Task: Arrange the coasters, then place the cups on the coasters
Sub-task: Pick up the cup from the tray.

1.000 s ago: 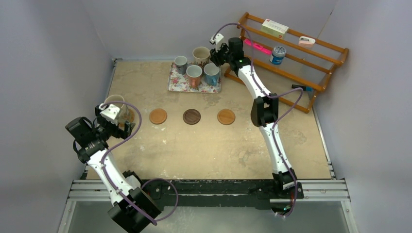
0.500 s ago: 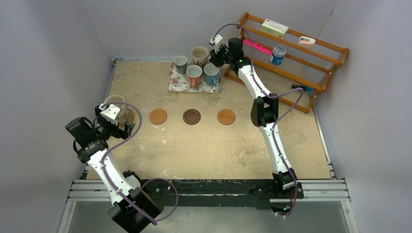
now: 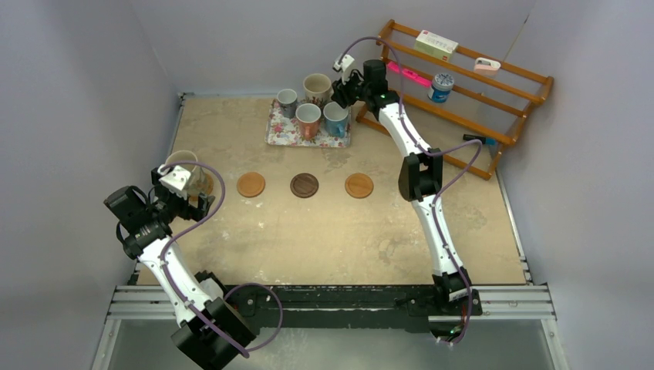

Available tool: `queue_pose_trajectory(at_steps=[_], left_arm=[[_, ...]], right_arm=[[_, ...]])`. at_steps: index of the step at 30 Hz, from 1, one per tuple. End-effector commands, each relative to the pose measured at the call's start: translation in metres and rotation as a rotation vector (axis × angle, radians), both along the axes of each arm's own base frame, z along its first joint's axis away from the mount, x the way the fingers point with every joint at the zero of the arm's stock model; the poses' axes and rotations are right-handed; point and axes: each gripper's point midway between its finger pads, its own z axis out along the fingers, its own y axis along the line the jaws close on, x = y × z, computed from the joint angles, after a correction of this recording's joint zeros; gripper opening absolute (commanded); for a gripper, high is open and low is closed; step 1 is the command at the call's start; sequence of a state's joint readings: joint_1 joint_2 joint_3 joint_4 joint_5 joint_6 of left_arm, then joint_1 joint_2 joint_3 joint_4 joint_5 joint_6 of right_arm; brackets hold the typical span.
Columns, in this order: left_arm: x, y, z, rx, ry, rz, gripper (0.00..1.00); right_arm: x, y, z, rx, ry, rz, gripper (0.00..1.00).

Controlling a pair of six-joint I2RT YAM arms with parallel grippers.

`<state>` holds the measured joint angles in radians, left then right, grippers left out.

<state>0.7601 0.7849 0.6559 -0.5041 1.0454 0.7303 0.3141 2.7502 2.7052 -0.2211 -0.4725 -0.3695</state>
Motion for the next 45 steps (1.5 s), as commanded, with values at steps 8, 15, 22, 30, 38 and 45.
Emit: queue_pose_trajectory(at_steps=[8, 15, 22, 30, 38, 45], left_arm=[[-0.002, -0.006, 0.001, 0.007, -0.029, -0.039, 1.0], [-0.002, -0.006, 0.001, 0.008, -0.029, -0.042, 1.0], [-0.003, -0.007, 0.002, 0.01, -0.03, -0.045, 1.0], [-0.003, -0.007, 0.001, 0.01, -0.029, -0.045, 1.0], [-0.003, -0.007, 0.001, 0.01, -0.03, -0.045, 1.0], [-0.002, -0.007, 0.001, 0.008, -0.029, -0.046, 1.0]], right_arm=[[-0.009, 0.027, 0.004, 0.033, -0.003, 0.058, 0.49], [-0.009, 0.033, 0.001, 0.032, -0.009, 0.047, 0.44], [-0.008, 0.031, -0.004, 0.022, -0.004, 0.038, 0.39], [-0.007, 0.031, 0.002, 0.033, -0.008, 0.03, 0.17], [0.007, 0.024, 0.027, 0.061, -0.065, -0.056, 0.0], [0.018, 0.015, 0.067, 0.111, -0.142, -0.125, 0.0]])
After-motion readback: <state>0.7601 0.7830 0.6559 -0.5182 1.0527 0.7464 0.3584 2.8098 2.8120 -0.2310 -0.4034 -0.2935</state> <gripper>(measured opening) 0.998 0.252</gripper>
